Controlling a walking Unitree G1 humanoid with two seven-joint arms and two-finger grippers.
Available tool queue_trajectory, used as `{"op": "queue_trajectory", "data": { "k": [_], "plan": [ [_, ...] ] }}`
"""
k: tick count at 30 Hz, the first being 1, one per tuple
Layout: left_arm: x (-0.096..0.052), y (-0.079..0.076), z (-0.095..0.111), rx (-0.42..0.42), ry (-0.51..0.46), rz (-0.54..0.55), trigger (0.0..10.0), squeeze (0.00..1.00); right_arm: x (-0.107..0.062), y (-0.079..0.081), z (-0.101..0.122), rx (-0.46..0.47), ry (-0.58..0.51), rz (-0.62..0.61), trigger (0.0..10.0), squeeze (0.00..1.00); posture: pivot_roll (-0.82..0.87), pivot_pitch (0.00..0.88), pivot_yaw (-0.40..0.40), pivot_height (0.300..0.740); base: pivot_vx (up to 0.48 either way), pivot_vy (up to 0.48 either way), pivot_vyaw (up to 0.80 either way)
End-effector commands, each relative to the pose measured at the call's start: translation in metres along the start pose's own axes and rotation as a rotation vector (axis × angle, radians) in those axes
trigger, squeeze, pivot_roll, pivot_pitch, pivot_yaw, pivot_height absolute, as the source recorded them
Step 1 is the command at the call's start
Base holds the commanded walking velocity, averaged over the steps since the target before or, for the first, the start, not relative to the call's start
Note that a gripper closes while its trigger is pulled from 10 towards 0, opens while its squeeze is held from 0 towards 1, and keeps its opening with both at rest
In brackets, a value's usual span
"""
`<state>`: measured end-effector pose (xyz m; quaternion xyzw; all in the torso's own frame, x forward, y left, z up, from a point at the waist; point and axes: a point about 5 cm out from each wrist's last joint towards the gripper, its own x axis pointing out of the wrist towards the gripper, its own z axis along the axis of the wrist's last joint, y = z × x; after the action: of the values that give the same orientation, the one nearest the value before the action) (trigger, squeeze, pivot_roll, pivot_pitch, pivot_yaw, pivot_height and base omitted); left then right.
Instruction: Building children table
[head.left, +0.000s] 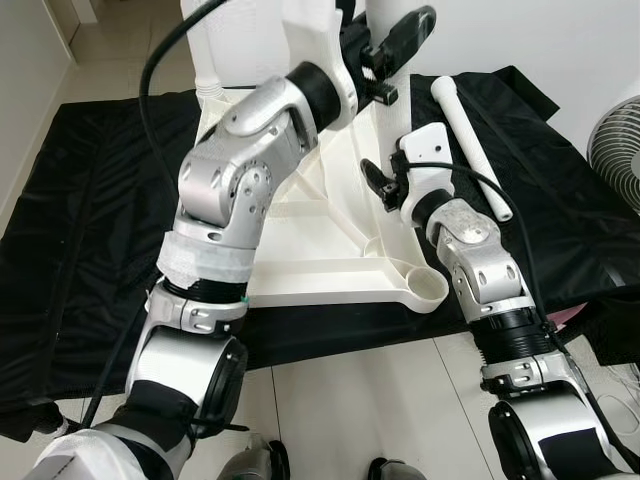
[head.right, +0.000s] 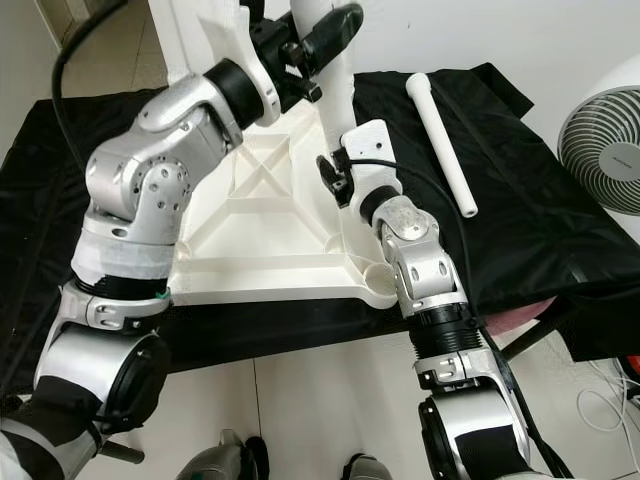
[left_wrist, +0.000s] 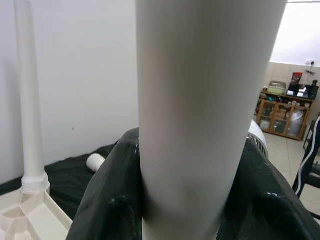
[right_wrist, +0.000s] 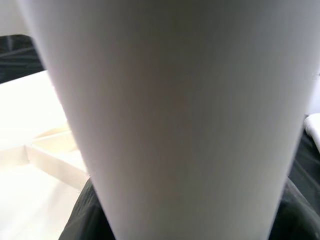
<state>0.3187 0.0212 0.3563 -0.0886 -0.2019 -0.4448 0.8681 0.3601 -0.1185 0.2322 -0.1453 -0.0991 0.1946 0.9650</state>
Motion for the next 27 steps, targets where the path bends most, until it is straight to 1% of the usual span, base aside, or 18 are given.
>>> {"op": "queue_trajectory", "data": {
  "k": [1,3,5,6,7,8,10,11,12,13,14,15,16,18,21,27],
  "plan": [
    [0.008,-0.022,-0.010,-0.026,0.039,-0.117,10.0,1.00,0.001,0.000,0.005,0.008,-0.004,-0.021,10.0,0.00,-0.05,0.094,0.055,0.740,0.000,0.000,0.00],
    [0.009,-0.022,-0.013,-0.051,0.038,-0.119,10.0,1.00,0.000,-0.001,0.004,0.026,-0.008,-0.030,10.0,0.00,-0.05,0.094,0.055,0.740,0.000,0.000,0.00],
    [0.010,-0.022,-0.013,-0.056,0.036,-0.119,10.0,1.00,0.000,-0.001,0.004,0.037,-0.011,-0.033,10.0,0.00,-0.05,0.094,0.055,0.740,0.000,0.000,0.00],
    [0.013,-0.018,-0.013,-0.059,0.029,-0.104,10.0,1.00,-0.001,-0.002,0.004,0.045,-0.013,-0.043,10.0,0.00,-0.05,0.101,0.059,0.740,0.000,0.000,0.00],
    [0.013,-0.018,-0.013,-0.059,0.029,-0.104,10.0,1.00,-0.001,-0.002,0.004,0.045,-0.013,-0.043,10.0,0.00,-0.05,0.101,0.059,0.740,0.000,0.000,0.00],
    [0.015,-0.015,-0.013,-0.059,0.024,-0.092,10.0,1.00,-0.001,-0.003,0.004,0.049,-0.015,-0.050,10.0,0.00,-0.05,0.101,0.059,0.740,0.000,0.000,0.00],
    [0.021,-0.002,-0.011,-0.050,0.008,-0.036,10.0,1.00,-0.002,-0.006,0.005,0.063,-0.018,-0.074,10.0,0.00,-0.05,0.101,0.059,0.740,0.000,0.000,0.00],
    [0.021,-0.002,-0.011,-0.050,0.008,-0.036,10.0,1.00,-0.002,-0.006,0.005,0.063,-0.018,-0.074,10.0,0.00,-0.05,0.101,0.059,0.740,0.000,0.000,0.00],
    [0.023,0.004,-0.010,-0.042,0.001,-0.014,10.0,1.00,-0.002,-0.007,0.004,0.070,-0.018,-0.083,10.0,0.00,-0.05,0.101,0.059,0.740,0.000,0.000,0.00],
    [0.024,0.011,-0.008,-0.055,-0.014,0.012,10.0,0.00,-0.002,-0.008,0.004,0.079,-0.019,-0.095,10.0,0.00,-0.05,0.103,0.062,0.740,0.000,0.000,0.00],
    [0.024,0.016,-0.006,-0.065,-0.025,0.027,10.0,0.00,-0.003,-0.009,0.004,0.084,-0.020,-0.102,10.0,0.00,-0.05,0.103,0.062,0.740,0.000,0.000,0.00],
    [0.024,0.016,-0.006,-0.065,-0.025,0.027,10.0,0.00,-0.003,-0.009,0.004,0.084,-0.020,-0.102,10.0,0.00,-0.05,0.103,0.062,0.740,0.000,0.000,0.00],
    [0.024,0.025,0.000,-0.088,-0.053,0.062,10.0,0.00,-0.004,-0.011,0.003,0.095,-0.018,-0.121,10.0,0.00,-0.05,0.103,0.061,0.740,0.000,0.000,0.00],
    [0.023,0.030,0.003,-0.093,-0.063,0.082,10.0,0.00,-0.004,-0.012,0.003,0.098,-0.017,-0.132,10.0,0.00,-0.05,0.103,0.061,0.740,0.000,0.000,0.00],
    [0.012,0.037,0.009,-0.074,-0.079,0.135,10.0,0.00,-0.004,-0.015,0.002,0.114,-0.018,-0.154,10.0,0.00,-0.05,0.099,0.059,0.740,0.000,0.000,0.00],
    [0.012,0.037,0.009,-0.074,-0.079,0.135,10.0,0.00,-0.004,-0.015,0.002,0.114,-0.018,-0.154,10.0,0.00,-0.05,0.099,0.059,0.740,0.000,0.000,0.00]
  ]
}}
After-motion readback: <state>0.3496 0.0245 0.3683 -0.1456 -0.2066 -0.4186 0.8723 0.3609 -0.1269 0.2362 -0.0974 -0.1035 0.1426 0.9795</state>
